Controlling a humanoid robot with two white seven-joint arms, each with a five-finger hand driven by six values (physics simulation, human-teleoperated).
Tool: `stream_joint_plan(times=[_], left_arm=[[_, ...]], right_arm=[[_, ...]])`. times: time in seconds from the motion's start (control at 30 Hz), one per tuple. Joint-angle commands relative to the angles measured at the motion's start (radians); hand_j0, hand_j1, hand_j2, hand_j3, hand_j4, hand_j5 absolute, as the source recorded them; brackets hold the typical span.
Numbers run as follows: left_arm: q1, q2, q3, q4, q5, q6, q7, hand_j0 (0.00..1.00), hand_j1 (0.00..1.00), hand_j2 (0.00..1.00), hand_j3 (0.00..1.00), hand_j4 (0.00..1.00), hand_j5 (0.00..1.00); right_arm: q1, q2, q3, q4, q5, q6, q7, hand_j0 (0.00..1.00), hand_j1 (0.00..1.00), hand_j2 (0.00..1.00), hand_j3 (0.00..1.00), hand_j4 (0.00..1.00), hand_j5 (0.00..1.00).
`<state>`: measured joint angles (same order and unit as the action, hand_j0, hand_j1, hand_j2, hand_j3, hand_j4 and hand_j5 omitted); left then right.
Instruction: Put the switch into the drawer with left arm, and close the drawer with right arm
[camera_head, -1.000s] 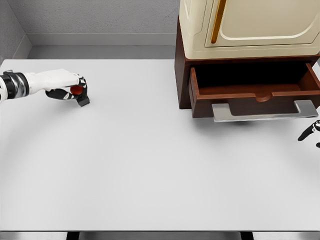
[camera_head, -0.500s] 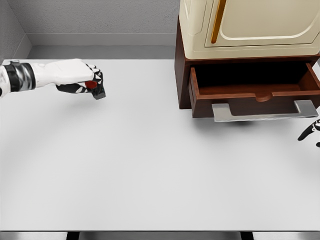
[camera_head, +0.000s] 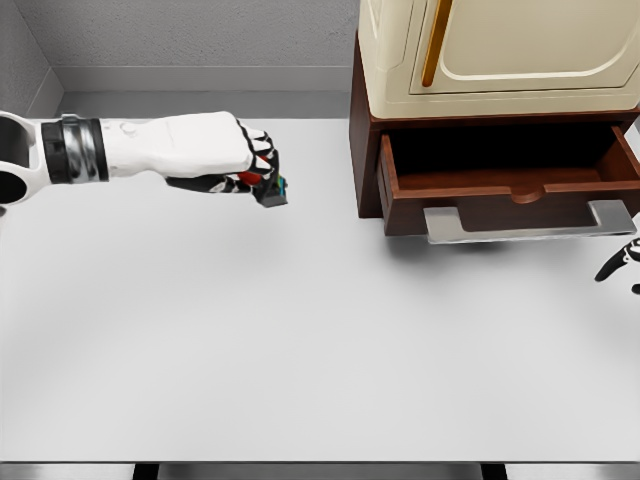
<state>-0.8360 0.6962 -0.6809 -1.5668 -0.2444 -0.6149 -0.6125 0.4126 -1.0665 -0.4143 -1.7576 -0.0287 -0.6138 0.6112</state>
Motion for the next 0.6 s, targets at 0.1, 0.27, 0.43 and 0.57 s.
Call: stream_joint_plan(times=[0.1,0.27,0.43,0.57], left_arm=[[-0.04,-0.043,-0.003,-0.006,0.062,0.004,0.002,0.35,0.35,0.35,0.35,0.35,0.35],[-0.107,-0.103,-0.048,-0.006,0.063,0.004,0.002,0.35,0.35,0.35,0.35,0.35,0.35],[-0.164,-0.17,-0.075,0.001,0.076,0.004,0.002,0.35,0.35,0.35,0.35,0.35,0.35],[-0.224,-0.245,-0.101,0.037,0.073,0.004,0.002,0.35,0.35,0.35,0.35,0.35,0.35]], right_arm=[[0.0,-0.001,0.0,0.0,-0.007,0.003,0.0,0.59,0.59,0.59,0.59,0.59,0.59],[0.0,-0.001,0.0,0.0,-0.007,0.003,0.0,0.59,0.59,0.59,0.59,0.59,0.59],[0.0,-0.001,0.0,0.0,-0.007,0.003,0.0,0.55,0.55,0.55,0.55,0.55,0.55],[0.0,-0.001,0.0,0.0,-0.008,0.003,0.0,0.51,0.51,0.51,0.51,0.51,0.51]])
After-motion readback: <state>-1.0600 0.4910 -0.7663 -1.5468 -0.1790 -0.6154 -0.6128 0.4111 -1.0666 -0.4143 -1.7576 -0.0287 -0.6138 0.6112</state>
